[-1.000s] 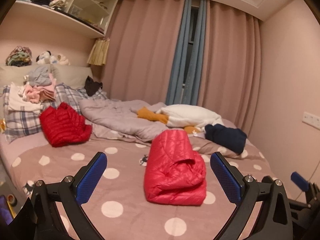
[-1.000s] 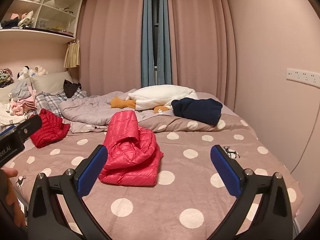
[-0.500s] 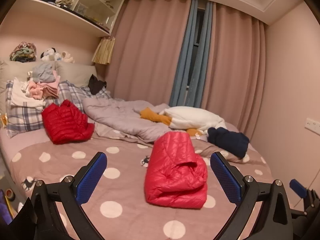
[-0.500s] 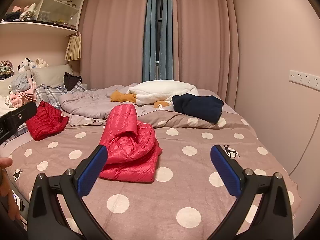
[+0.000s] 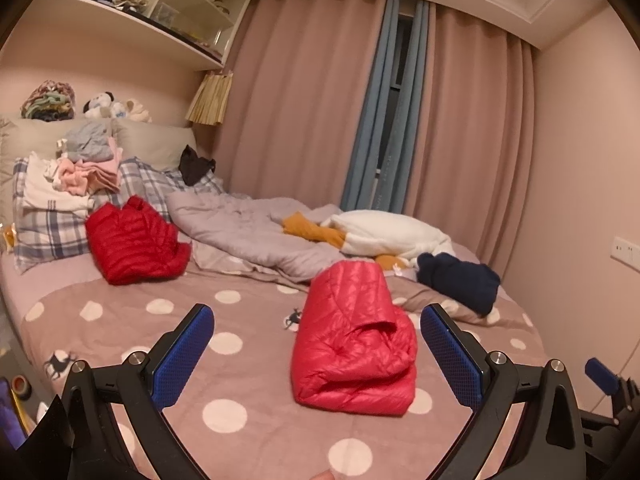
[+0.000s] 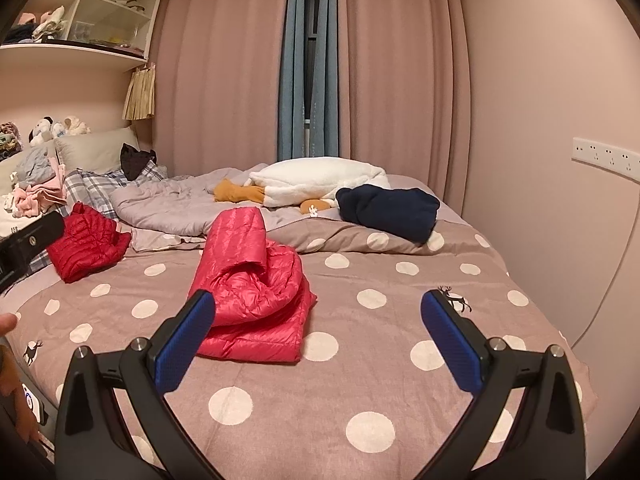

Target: Fold large clothes

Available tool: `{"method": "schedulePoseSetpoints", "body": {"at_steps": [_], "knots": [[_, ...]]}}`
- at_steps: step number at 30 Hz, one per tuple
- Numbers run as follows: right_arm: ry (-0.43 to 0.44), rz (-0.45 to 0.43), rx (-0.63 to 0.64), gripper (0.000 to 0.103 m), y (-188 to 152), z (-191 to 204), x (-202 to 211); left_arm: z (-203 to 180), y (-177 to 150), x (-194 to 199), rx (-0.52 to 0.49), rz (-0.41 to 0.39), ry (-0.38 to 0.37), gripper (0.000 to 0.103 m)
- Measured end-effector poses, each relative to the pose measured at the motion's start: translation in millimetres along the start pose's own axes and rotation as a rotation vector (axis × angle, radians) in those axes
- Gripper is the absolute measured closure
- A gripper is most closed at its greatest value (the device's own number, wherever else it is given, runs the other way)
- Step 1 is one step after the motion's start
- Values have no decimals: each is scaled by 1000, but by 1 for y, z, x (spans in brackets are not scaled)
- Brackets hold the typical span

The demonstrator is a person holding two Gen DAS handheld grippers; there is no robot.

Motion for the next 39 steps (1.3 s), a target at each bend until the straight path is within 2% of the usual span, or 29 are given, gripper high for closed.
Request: {"method": "schedulePoseSetpoints", "body": {"at_steps": [4,10,13,39], "knots": [[-14,14,3,0,-1,-1,-2,-1,0,-3,-2,23,-12,1],[-25,14,-10,0,-1,-4,-3,-1,0,-3,-4,27,13,1],[-26,17,-12,0,-1,-5,-4,-1,0,-3,-5,34,-3,1],[-38,17,0,0,-1,2,-2,-2,1,-1,-28,36,-17,1]]}}
Point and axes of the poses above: each gripper's, at about its wrist camera, not at the fingertips, and x roughly against the way its jaws point, z to its left, y to its top, the point moved 2 cm from there along -x, roughly the way its jaws point, and after that the axes turned 3 degrees about -z, right-handed, at the moved point
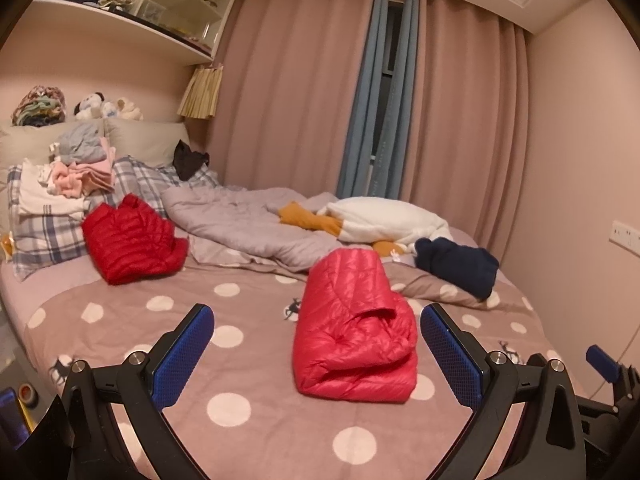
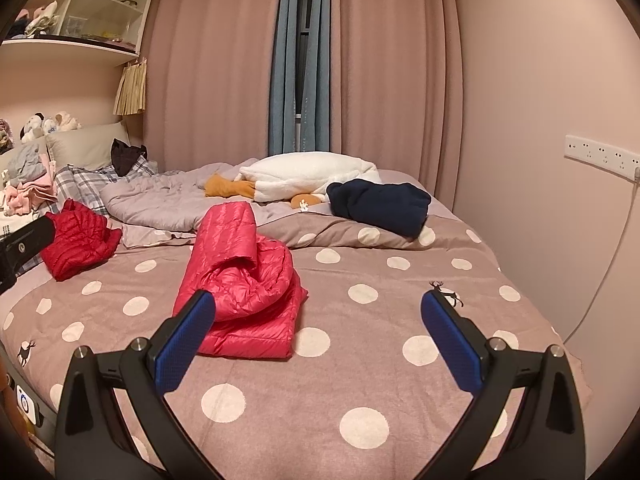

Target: Fold large clothes

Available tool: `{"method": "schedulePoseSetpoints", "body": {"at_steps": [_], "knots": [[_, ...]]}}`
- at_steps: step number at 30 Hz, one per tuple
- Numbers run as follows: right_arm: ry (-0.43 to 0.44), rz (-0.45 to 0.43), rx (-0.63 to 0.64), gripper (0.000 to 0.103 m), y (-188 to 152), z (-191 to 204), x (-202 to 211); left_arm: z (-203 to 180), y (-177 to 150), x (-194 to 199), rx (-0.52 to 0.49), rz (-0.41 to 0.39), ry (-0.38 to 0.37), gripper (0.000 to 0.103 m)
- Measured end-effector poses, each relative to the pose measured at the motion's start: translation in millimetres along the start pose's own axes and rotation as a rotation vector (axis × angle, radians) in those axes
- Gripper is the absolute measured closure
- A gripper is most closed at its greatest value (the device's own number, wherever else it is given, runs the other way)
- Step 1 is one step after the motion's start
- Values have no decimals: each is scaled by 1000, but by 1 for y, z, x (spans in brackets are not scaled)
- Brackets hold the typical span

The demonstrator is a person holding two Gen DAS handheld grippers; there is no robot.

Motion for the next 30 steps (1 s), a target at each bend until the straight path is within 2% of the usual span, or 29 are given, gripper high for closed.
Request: {"method": "schedulePoseSetpoints", "body": {"at_steps": [30], "knots": [[-8,0,-3,0,3,-1,-3,18,-1,0,5,18,-21,1]]}}
Point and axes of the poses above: each gripper's, at about its wrist camera, not at the fingertips, and x roughly against the way its jaws point, z to its left, y to its top, the point moved 2 cm from there along -x, roughly the way its jaws point, and after that the axes turned 3 degrees about -z, right-handed, at the moved point
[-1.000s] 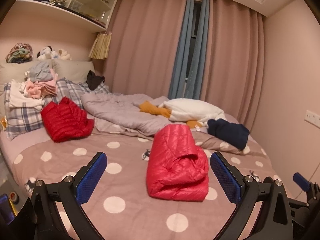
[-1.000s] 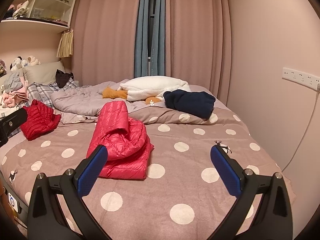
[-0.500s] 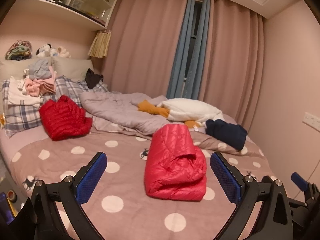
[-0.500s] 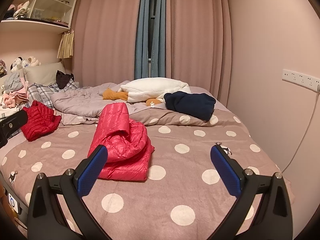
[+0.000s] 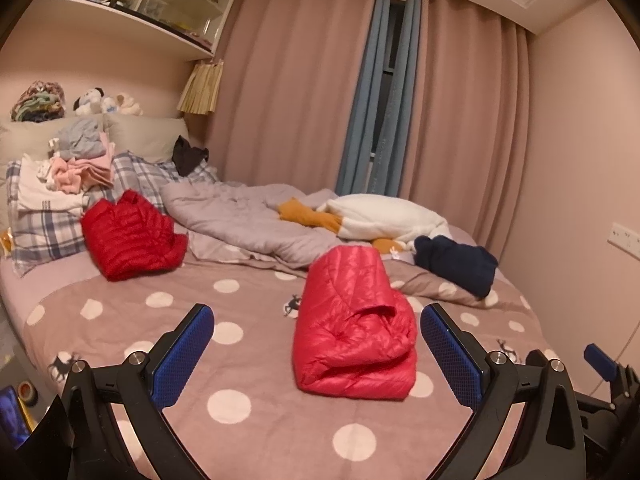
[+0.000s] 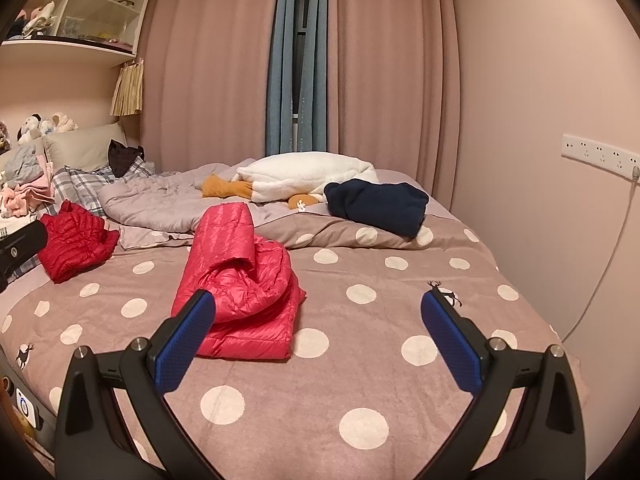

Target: Fold large clothes

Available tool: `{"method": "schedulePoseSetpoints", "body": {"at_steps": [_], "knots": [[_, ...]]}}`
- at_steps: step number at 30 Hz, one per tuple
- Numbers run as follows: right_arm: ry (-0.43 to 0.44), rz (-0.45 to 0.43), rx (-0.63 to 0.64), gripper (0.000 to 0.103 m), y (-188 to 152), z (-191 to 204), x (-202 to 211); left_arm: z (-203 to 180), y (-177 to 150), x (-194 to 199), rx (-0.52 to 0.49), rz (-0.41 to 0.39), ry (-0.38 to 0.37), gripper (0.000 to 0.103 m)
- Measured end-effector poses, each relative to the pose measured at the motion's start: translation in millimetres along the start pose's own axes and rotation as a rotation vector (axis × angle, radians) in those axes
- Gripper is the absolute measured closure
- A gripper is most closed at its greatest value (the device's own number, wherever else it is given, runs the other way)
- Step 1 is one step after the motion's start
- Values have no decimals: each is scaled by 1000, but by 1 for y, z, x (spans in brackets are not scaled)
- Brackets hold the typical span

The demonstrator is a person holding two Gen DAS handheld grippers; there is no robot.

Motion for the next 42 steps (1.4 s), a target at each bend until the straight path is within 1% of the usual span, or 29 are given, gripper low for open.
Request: {"method": "schedulePoseSetpoints", "body": {"at_steps": [16,42], "knots": [[-15,10,-2,0,-3,-2,1,0,2,-3,-22,10,-6,1],[-24,20,-1,0,-4,-2,1,4,4,-3,-13,11,-5,1]]}}
Point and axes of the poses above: each gripper's, at about its wrist camera, not at the fingertips, and x roughly against the way its jaws point, z to its left, y to its top, the point moved 2 cm from there along -x, roughly the way its jaws point, and after that the axes turned 3 degrees about -z, right-handed, at the moved point
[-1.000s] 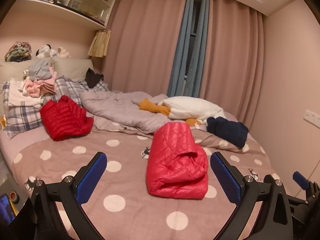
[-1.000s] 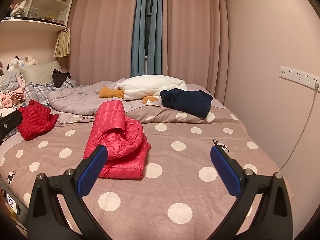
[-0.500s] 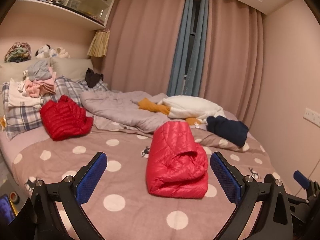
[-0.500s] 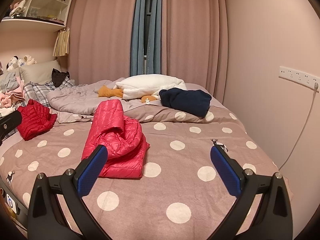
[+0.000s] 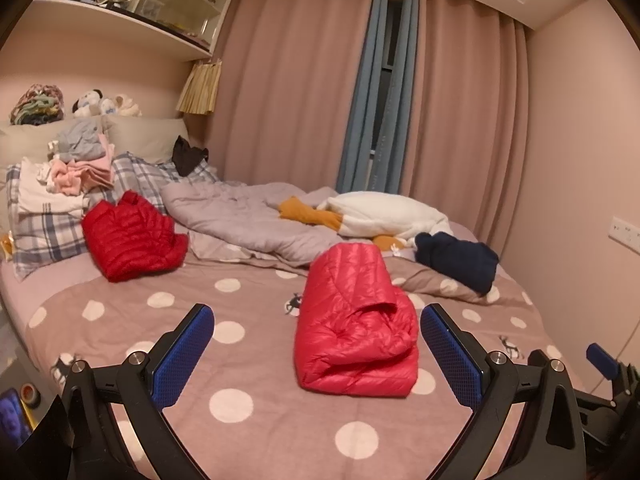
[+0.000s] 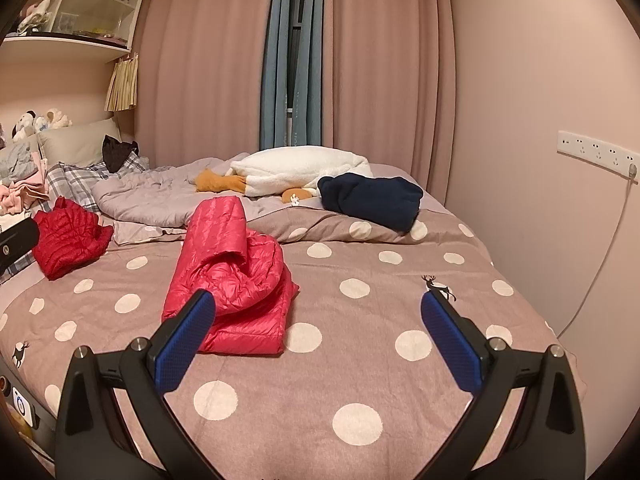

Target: Fold large clothes

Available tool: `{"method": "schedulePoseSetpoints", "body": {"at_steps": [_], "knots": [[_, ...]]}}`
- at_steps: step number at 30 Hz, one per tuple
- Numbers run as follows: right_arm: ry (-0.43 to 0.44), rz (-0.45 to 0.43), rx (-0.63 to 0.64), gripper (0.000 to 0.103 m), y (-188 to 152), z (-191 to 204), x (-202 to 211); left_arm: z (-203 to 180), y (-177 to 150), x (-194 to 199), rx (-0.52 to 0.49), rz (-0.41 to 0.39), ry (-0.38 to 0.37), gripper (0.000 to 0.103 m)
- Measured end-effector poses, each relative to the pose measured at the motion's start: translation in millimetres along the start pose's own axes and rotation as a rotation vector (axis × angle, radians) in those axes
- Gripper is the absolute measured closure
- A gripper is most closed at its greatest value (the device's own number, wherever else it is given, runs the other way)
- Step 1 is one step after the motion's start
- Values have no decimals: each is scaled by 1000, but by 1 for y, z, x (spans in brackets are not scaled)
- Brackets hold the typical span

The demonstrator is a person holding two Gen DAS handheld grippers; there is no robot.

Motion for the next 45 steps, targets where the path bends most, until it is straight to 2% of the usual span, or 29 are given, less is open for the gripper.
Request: {"method": "schedulePoseSetpoints", "body": {"at_steps": [17,22,25,37,42,45], "knots": [[-2,21,-6,0,0,-2,-4,0,-1,-1,4,12,-2,1],[3,29,3,0,-2,-2,-6,-5,-3,-8,-17,22,29,1],[-5,41,-6,0,-2,-3,-12,-4,-4,-9,-17,35,20,1],[-27,25,-2,0,4,6,-13,-1,-6,-20,-21,23,53,1],[-107,-11,42,0,12,16,-16,-2,-7,-23,-12,11,53,1],[-119,-16,57,0,12,17,-16,-3,-6,-16,-13,-20,36,1]]}}
Point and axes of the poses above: each gripper's, at about its wrist camera, not at the fingertips, and x roughly against the way its jaws point, z to its left, y to its top, the point moved 2 cm from there along -x, roughly the way its jaws point, and after that the axes turned 3 degrees about -z, right-handed, at the moved point
